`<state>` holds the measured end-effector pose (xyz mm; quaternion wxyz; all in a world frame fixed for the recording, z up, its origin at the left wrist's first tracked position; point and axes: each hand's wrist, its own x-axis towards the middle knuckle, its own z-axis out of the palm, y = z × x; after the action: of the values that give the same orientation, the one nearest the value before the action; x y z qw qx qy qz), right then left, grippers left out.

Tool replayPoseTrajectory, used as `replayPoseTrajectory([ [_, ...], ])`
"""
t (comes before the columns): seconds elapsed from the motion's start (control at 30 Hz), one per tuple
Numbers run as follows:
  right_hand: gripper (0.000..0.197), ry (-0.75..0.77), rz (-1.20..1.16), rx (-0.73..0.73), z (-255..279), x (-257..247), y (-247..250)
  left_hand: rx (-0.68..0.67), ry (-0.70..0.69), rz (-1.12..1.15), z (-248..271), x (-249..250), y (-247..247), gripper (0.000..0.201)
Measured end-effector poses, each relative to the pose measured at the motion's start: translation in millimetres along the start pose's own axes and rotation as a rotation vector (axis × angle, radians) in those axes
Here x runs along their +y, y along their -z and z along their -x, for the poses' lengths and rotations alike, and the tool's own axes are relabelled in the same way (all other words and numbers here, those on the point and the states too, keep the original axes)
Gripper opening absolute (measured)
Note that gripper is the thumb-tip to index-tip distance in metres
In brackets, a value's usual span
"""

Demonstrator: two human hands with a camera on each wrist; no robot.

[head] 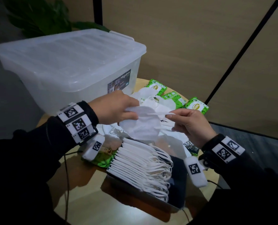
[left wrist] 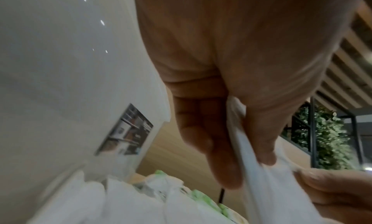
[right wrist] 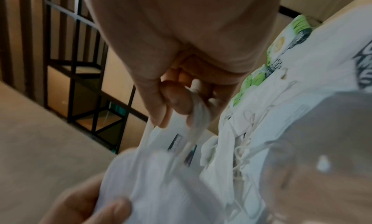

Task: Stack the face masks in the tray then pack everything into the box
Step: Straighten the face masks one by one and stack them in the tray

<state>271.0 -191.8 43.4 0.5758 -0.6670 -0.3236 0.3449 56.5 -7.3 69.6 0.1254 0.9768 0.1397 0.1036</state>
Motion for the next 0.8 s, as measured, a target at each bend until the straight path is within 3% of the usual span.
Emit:
replayPoseTrajectory([
  [0.1,0.013,0.020,-0.021,0.069,-3.9,6.0,18.6,0.009,-0.004,-0.006,4.1,-17.1,12.5,0.040],
  [0.3,0.009,-0.144,0.149,-0.333,11.8,18.3,12.7,-0.084,-0.035,0.047,9.6,-8.7,0.9,0.029],
  [0.5,0.043,-0.116,0.184,-0.353,11.2,15.2,19.7,-0.102,-0.031,0.147,9.3,-6.3,9.2,0.023],
  [0.57,0.031,-0.155,0.310,-0.388,11.7,16.7,22.3,-0.123,-0.032,0.163,9.7,-4.3,3.9,0.018],
  [0.67,0.007,-0.175,0.541,-0.555,18.1,19.2,18.1,-0.140,-0.020,0.203,8.8,-3.1,-3.2,0.013],
  [0.8,0.012,-0.093,0.643,-0.540,21.0,19.0,15.2,-0.173,-0.003,0.120,5.3,4.1,-19.5,0.018],
])
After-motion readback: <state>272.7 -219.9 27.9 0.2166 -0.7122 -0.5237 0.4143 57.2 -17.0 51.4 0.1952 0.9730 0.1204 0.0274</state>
